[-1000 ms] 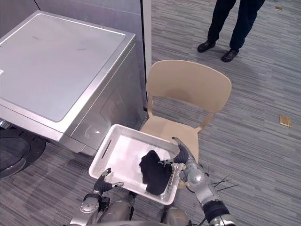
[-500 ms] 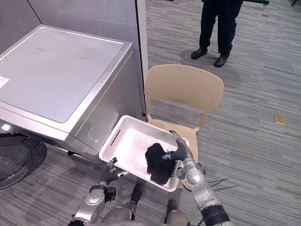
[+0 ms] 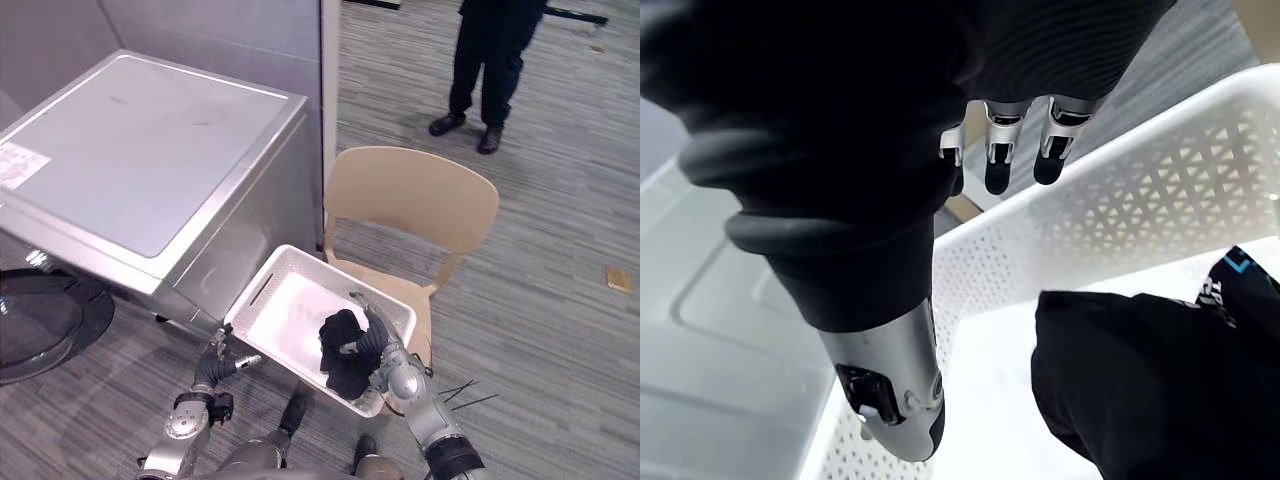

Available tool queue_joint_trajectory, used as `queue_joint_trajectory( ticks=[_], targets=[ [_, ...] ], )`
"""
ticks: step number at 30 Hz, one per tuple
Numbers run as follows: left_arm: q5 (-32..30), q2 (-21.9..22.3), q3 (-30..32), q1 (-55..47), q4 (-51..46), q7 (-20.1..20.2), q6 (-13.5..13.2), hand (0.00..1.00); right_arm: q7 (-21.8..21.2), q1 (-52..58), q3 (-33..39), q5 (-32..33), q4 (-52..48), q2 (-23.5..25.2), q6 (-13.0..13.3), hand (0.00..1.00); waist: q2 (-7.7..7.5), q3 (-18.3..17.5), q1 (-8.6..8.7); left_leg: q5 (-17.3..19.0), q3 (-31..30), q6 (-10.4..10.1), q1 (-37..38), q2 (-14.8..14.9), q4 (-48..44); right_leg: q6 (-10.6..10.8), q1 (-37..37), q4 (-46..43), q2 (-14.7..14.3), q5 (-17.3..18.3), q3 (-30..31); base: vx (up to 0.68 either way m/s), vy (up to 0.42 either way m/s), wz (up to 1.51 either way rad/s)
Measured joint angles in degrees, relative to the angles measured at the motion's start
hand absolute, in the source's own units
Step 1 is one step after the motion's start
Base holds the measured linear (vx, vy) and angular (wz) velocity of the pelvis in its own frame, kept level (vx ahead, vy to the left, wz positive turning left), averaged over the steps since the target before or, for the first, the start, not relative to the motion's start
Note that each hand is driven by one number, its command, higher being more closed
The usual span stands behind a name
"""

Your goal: Pick up the laundry basket with both hands and put the clothes into the washing machine.

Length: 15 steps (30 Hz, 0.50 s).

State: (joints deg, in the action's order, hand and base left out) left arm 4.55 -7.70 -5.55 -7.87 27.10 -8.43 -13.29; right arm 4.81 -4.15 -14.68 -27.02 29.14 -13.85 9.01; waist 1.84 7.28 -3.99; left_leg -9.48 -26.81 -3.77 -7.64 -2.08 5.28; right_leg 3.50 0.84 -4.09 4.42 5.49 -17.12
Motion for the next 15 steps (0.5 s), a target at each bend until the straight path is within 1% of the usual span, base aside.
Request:
queue_joint_trajectory(
  ticks=[1,3,4,5,6,7,8,9,10,11,12,13,14,15],
  targets=[
    [0.0,0.1,0.4,-0.2,0.0,0.5,0.0,0.00,0.0,-1.0,0.0,-0.7,2.2,0.1,-0.7,0.00,0.22,0.0,-0.20,-0.3,-0.9,-0.2,-0.4,-0.1,0.0,0.0,-0.1,-0.1,0.0,0.1,-0.8,-0.05,-0.016,0.34],
    [0.0,0.1,1.4,-0.6,0.0,0.8,0.0,0.00,0.1,-2.5,0.1,-1.1,5.6,0.3,-1.0,0.00,0.62,0.2,-0.22,-0.5,-2.6,-0.6,-1.2,-0.4,0.0,-0.1,-0.1,-0.3,0.3,0.4,-2.6,-0.04,-0.016,0.48],
    [0.0,0.1,2.0,-0.9,0.0,0.8,0.0,0.00,0.4,-3.2,0.2,-2.3,7.4,0.7,-1.6,0.00,0.82,0.3,-0.35,-0.6,-3.3,-0.7,-1.5,-0.5,0.0,-0.1,-0.3,-0.9,0.3,0.8,-3.4,-0.03,-0.015,0.44],
    [0.0,0.1,2.3,-0.9,0.1,0.8,0.0,0.00,0.5,-3.6,0.4,-2.7,8.4,1.0,-1.8,0.00,0.95,0.3,-0.62,-0.7,-3.7,-0.8,-1.6,-0.5,0.0,0.0,-0.3,-1.1,0.3,1.0,-3.7,-0.02,-0.023,0.28],
    [0.6,0.3,2.8,-0.8,0.1,0.8,0.0,0.00,1.2,-4.6,0.8,-3.3,10.5,1.4,-2.5,0.00,1.42,0.7,-1.51,-0.8,-4.0,-0.9,-1.6,-0.5,0.0,0.0,-0.7,-1.9,0.5,1.5,-3.9,-0.03,-0.039,0.18],
    [1.5,0.6,3.5,-0.6,0.1,0.7,0.0,0.00,1.8,-6.1,1.4,-4.5,12.9,1.6,-3.2,0.00,2.07,1.1,-1.77,-1.1,-4.5,-1.1,-2.1,-0.6,0.0,0.0,-1.5,-3.2,0.6,1.9,-4.3,-0.04,-0.037,0.14],
    [1.8,0.6,3.8,-0.5,0.2,0.6,-0.1,0.00,2.4,-7.1,1.4,-5.1,13.9,1.6,-3.7,0.00,2.37,1.2,-1.85,-1.1,-4.5,-1.1,-2.6,-0.6,0.0,-0.1,-2.6,-4.6,0.8,2.5,-4.4,-0.07,-0.041,0.10],
    [2.2,0.5,4.3,0.1,0.7,0.5,-0.4,0.00,3.2,-9.3,1.8,-5.5,15.2,1.6,-4.4,0.00,2.95,1.9,-2.23,-1.2,-4.5,-1.3,-3.9,-0.6,-0.1,-0.2,-5.1,-7.8,1.2,3.7,-4.3,-0.07,-0.027,0.01],
    [2.3,0.6,4.7,0.6,0.9,0.3,-0.5,0.00,3.9,-10.5,2.0,-6.1,15.7,1.6,-4.9,0.00,3.14,2.6,-2.64,-1.3,-4.4,-1.4,-4.4,-0.6,-0.2,-0.2,-6.5,-9.6,1.7,4.4,-4.1,-0.08,-0.023,-0.11],
    [2.7,0.6,5.6,2.1,2.4,-0.7,-0.8,0.00,5.3,-13.5,2.6,-7.4,17.6,1.7,-5.5,0.00,3.08,4.3,-3.28,-1.5,-3.9,-1.8,-5.2,-0.6,-0.3,-0.5,-9.2,-13.6,2.3,6.0,-3.1,-0.09,-0.019,-0.10],
    [2.8,0.6,6.2,3.7,4.7,-1.6,-0.8,0.00,6.3,-16.3,3.3,-8.0,19.7,1.8,-6.0,0.00,2.95,5.4,-3.22,-1.8,-3.6,-2.1,-6.4,-0.8,-0.3,-0.7,-11.8,-17.1,3.5,7.5,-2.9,-0.09,-0.027,-0.07],
    [3.1,0.5,6.2,4.6,5.8,-2.1,-0.9,0.00,6.8,-17.6,3.5,-8.8,20.4,1.7,-6.4,0.00,2.81,6.0,-3.28,-2.0,-3.4,-2.3,-6.9,-1.0,-0.2,-0.7,-13.1,-18.8,3.9,8.3,-2.7,-0.09,-0.052,-0.02],
    [3.8,0.6,6.2,6.0,8.4,-3.1,-1.0,0.00,8.0,-21.3,3.6,-9.7,23.1,1.7,-7.2,0.00,2.59,7.6,-3.27,-2.3,-2.6,-2.6,-7.6,-1.2,-0.2,-1.1,-15.6,-22.3,4.9,9.8,-2.0,-0.06,-0.071,-0.07],
    [3.8,0.6,6.1,6.8,10.0,-3.3,-1.0,0.00,8.5,-23.3,3.6,-9.8,24.6,1.6,-7.6,0.00,2.46,8.5,-3.26,-2.5,-2.4,-2.7,-8.1,-1.3,-0.2,-1.3,-17.0,-24.0,5.3,10.6,-1.7,-0.06,-0.083,-0.08]
  ],
)
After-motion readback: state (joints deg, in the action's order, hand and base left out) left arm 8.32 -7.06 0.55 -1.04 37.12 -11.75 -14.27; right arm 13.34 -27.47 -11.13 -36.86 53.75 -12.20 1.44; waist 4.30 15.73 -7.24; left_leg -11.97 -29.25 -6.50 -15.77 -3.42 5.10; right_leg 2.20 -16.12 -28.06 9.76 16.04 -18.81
